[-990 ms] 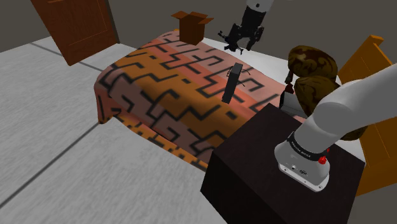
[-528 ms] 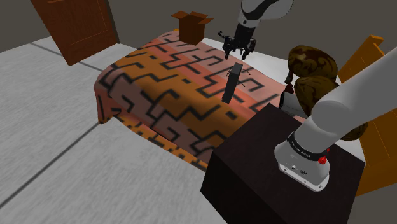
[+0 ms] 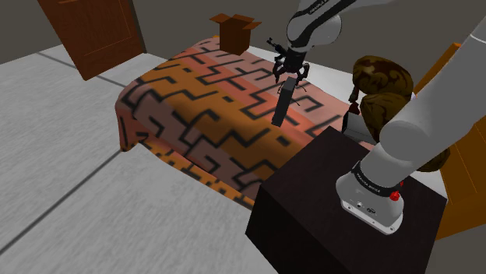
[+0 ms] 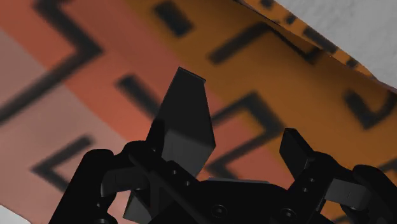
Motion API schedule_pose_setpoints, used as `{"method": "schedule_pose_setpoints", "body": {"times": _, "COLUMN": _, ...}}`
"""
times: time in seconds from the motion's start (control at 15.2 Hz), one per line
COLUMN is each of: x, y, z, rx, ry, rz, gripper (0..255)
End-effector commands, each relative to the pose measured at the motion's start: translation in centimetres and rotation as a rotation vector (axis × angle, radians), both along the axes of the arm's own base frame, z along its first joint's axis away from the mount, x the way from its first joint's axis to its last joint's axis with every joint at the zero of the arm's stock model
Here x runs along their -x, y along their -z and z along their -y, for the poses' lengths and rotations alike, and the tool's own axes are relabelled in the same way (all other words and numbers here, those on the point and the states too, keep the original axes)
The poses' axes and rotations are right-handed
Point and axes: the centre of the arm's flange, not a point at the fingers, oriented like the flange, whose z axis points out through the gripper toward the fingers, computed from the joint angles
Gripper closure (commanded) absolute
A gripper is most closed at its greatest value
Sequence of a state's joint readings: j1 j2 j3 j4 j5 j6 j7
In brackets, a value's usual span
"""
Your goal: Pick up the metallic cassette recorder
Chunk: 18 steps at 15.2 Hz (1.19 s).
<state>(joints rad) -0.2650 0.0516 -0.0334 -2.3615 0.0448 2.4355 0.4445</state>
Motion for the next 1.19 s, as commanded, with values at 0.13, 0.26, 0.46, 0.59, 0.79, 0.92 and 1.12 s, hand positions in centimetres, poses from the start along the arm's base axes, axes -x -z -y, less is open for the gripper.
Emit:
{"method": "schedule_pose_setpoints", "body": {"times": 0.13, "x": -1.2, "y": 4.3, "z": 3.1, "rx": 0.008, "ry": 0.12, "rz": -0.02, "gripper": 0}}
{"method": "schedule_pose_setpoints", "body": {"times": 0.26, "x": -1.4, "y": 5.8, "z": 3.8, "rx": 0.01, "ry": 0.147, "rz": -0.025, "gripper": 0}}
{"method": "schedule_pose_setpoints", "body": {"times": 0.46, "x": -1.4, "y": 7.4, "z": 3.8, "rx": 0.01, "ry": 0.147, "rz": -0.025, "gripper": 0}}
{"method": "schedule_pose_setpoints", "body": {"times": 0.59, "x": -1.4, "y": 8.5, "z": 3.8, "rx": 0.01, "ry": 0.147, "rz": -0.025, "gripper": 0}}
{"method": "schedule_pose_setpoints", "body": {"times": 0.79, "x": -1.4, "y": 9.3, "z": 3.8, "rx": 0.01, "ry": 0.147, "rz": -0.025, "gripper": 0}}
{"method": "schedule_pose_setpoints", "body": {"times": 0.92, "x": -1.4, "y": 9.3, "z": 3.8, "rx": 0.01, "ry": 0.147, "rz": -0.025, "gripper": 255}}
{"method": "schedule_pose_setpoints", "body": {"times": 1.12, "x": -1.4, "y": 9.4, "z": 3.8, "rx": 0.01, "ry": 0.147, "rz": -0.025, "gripper": 255}}
